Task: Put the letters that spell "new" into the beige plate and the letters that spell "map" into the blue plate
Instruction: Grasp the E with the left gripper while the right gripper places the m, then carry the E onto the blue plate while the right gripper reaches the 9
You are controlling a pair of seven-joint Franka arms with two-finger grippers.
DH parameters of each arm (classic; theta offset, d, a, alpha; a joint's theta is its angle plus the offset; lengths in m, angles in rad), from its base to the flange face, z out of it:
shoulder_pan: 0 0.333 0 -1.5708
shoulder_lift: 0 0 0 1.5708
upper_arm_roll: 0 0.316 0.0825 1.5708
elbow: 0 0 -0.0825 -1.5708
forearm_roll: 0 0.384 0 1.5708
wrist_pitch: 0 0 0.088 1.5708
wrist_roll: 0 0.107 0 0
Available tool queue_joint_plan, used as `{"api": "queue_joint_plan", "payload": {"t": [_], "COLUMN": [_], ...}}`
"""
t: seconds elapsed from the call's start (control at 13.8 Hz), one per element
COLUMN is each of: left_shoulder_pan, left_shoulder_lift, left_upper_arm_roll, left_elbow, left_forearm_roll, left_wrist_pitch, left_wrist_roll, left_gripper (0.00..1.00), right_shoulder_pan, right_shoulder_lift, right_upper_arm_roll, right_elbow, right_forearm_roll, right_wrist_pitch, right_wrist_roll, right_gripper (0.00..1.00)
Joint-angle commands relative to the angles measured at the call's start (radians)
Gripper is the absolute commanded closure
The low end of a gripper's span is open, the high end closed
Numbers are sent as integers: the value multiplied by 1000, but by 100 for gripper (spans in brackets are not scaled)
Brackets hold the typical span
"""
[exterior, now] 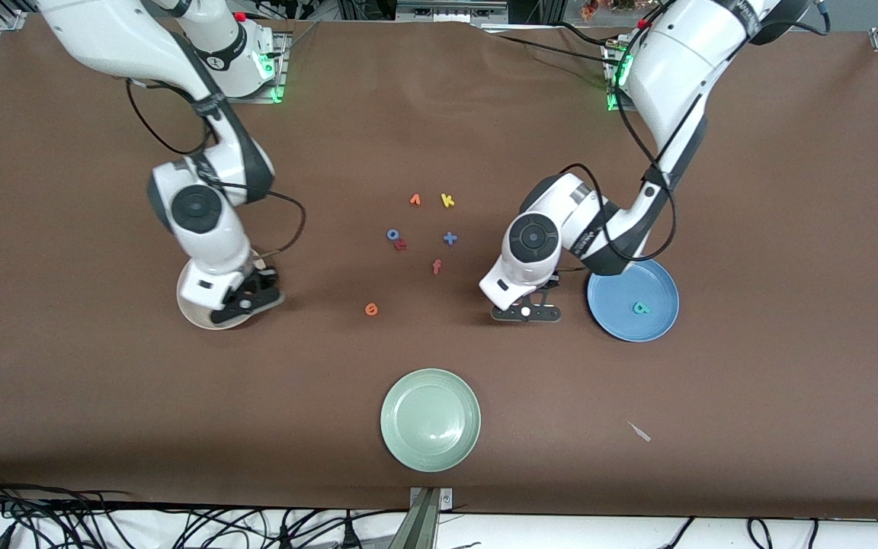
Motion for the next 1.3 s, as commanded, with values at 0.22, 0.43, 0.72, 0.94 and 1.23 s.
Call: {"api": "queue_joint_plan", "payload": {"t": [0.22, 0.43, 0.72, 0.94, 1.23], "left_shoulder_pan": [141, 218, 246, 241, 248], "left_shoulder_lift": [-66, -93, -86, -82, -79], "left_upper_arm_roll": [-1, 2, 4, 5, 5], "left_elbow": [-15, -8, 3, 2, -3], "left_forearm_roll": [29, 29, 32, 31, 31], "left_wrist_pitch": [-177, -207, -198, -198, -201], "left_wrist_roll": [217, 332, 339, 337, 339], "left_gripper": [93, 92, 92, 92, 91], "right_shoulder_pan": [-71, -26, 122, 164, 231], "right_shoulder_lift": [-119, -57, 124, 218, 313], "right_upper_arm_roll": [50, 144, 142, 141, 109], "right_elbow": [-218, -125, 96, 207, 316], "right_forearm_roll": [131, 131, 131, 129, 126], "right_wrist_pitch": [94, 96, 96, 94, 96], "right_wrist_roll": [22, 226, 401, 455, 525], "right_gripper": [20, 20, 20, 21, 21]}}
